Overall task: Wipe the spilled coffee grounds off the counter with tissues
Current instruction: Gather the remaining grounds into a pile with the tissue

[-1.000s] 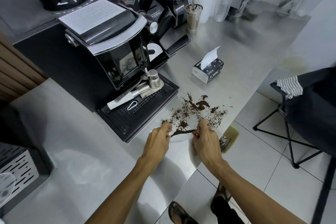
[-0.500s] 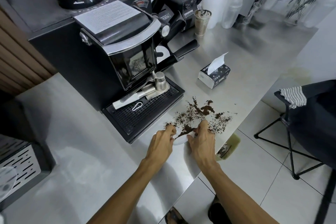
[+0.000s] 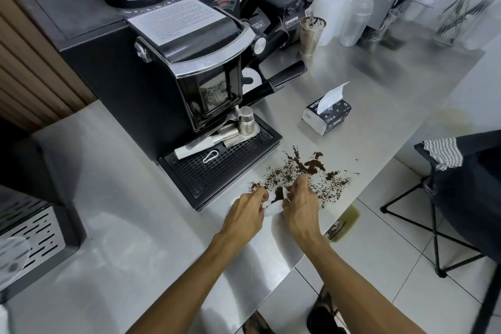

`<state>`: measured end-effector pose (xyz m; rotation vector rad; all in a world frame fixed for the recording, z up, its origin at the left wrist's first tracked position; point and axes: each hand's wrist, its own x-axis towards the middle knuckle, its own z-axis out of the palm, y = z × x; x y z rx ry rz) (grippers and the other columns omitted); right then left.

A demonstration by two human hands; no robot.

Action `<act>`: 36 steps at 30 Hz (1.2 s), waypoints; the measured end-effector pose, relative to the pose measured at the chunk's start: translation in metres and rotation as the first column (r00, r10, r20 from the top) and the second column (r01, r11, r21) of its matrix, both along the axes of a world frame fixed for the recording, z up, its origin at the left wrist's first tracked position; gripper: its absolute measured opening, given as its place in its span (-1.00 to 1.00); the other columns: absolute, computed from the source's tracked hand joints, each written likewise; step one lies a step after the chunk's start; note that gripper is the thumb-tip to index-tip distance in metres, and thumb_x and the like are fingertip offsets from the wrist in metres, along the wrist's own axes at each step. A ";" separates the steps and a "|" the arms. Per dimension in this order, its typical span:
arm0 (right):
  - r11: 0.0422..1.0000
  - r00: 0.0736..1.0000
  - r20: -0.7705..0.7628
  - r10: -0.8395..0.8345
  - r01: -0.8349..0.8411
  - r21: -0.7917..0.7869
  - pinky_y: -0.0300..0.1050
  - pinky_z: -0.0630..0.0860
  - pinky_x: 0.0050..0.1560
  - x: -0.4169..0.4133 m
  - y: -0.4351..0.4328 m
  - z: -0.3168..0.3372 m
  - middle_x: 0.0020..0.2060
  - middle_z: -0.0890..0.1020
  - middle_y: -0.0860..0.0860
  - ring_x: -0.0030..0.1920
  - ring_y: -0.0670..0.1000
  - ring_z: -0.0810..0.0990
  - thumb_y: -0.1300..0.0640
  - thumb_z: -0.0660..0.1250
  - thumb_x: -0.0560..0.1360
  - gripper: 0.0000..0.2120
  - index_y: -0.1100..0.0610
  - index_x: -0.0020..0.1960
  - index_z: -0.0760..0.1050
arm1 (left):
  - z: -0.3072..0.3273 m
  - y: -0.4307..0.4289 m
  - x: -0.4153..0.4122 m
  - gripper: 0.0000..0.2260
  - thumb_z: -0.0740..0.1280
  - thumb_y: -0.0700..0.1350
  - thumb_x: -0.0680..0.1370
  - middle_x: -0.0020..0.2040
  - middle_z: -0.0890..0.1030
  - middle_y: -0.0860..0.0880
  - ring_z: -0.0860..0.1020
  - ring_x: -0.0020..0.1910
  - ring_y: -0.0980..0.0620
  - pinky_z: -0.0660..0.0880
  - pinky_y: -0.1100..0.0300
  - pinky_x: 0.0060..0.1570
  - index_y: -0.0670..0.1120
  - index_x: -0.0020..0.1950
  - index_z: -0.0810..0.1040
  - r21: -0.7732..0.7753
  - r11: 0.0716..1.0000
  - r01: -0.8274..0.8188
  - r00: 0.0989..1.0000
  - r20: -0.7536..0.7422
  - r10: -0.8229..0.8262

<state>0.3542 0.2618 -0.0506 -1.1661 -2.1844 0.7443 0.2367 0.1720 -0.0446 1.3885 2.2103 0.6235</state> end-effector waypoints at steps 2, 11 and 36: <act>1.000 1.000 -0.003 0.019 -0.019 -0.011 0.15 0.25 -0.53 -0.001 0.001 0.001 -0.44 0.34 0.13 -0.44 -0.03 0.20 0.56 0.11 0.29 -0.62 0.14 -0.09 0.16 | 0.003 0.001 0.001 -0.78 0.28 -0.11 0.51 0.00 0.60 -0.01 0.58 -0.05 -0.05 0.56 -0.03 -0.03 0.07 0.13 0.40 -0.017 1.000 0.003 1.000 0.006 -0.003; 0.994 0.994 0.031 0.109 -0.109 0.013 0.07 0.29 -0.59 0.001 0.006 0.000 -0.47 0.42 0.18 -0.54 0.17 0.35 0.59 0.18 0.34 -0.59 0.15 -0.07 0.18 | 0.005 0.007 0.004 -0.70 0.44 -0.03 0.49 -0.02 0.60 0.01 0.59 -0.04 -0.03 0.55 -0.01 0.00 0.00 0.14 0.43 -0.012 1.000 0.017 1.000 0.003 -0.017; 0.932 0.924 0.127 0.360 -0.350 -0.094 -0.18 0.39 -0.50 0.008 0.024 0.006 -0.33 0.49 0.00 -0.45 0.01 0.42 0.27 0.45 0.36 -0.54 0.05 -0.05 0.16 | 0.012 0.029 -0.009 -0.60 0.47 -0.23 0.46 -0.03 0.55 0.06 0.55 -0.14 0.04 0.57 -0.02 -0.14 0.07 0.06 0.31 0.027 0.994 0.102 0.995 -0.003 -0.102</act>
